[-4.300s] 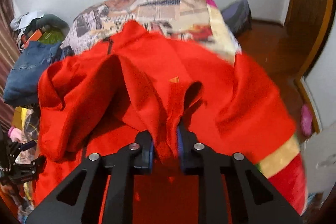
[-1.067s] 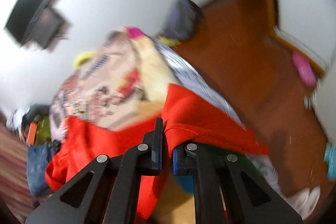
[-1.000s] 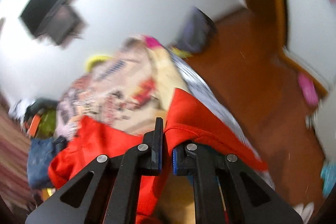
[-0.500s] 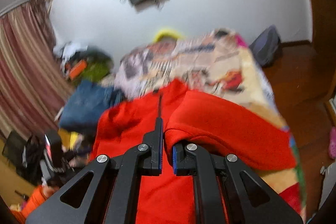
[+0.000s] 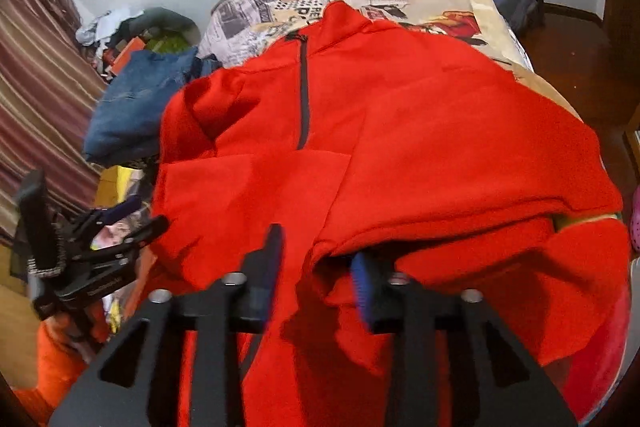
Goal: Fold large clothes
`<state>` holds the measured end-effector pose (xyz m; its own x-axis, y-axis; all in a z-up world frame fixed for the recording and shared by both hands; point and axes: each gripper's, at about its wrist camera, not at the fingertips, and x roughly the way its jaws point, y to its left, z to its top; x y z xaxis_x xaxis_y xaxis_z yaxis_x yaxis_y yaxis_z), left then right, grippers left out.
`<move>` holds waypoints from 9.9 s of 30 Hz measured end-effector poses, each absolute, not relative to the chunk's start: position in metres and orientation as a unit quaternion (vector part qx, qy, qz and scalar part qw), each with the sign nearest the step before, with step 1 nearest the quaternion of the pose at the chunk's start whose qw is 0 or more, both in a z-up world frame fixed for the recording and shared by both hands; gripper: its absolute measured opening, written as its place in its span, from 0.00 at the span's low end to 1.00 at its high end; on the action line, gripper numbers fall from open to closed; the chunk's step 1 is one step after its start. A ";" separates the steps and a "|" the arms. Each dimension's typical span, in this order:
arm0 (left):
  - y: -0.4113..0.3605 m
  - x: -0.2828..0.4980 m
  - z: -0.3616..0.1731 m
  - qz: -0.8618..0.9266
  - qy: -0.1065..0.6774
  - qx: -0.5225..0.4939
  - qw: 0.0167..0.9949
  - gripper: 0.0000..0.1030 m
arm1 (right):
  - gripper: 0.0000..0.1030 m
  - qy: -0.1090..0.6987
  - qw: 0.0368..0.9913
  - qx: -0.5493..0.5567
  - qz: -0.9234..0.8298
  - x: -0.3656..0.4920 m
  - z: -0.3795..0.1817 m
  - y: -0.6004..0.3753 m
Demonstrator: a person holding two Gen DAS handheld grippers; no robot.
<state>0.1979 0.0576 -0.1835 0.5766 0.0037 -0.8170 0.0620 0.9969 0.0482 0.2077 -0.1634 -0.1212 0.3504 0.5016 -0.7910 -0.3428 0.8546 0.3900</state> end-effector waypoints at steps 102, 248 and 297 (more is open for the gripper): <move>0.132 0.156 -0.190 -0.033 0.462 -0.131 0.876 0.65 | 0.55 0.450 0.850 -0.031 0.274 0.199 -0.087 -0.074; 0.031 0.171 -0.198 -0.170 0.486 0.025 0.857 0.14 | 0.10 0.465 0.851 0.002 0.245 0.169 -0.135 -0.156; 0.027 0.162 -0.219 -0.114 0.493 0.048 0.861 0.68 | 0.61 0.489 0.843 -0.039 0.220 0.159 -0.144 -0.180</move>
<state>0.1623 0.0273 -0.2192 0.4885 -0.1500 -0.8596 0.2442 0.9692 -0.0303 0.1595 -0.1799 -0.1435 0.4252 0.3324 -0.8418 -0.4085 0.9005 0.1492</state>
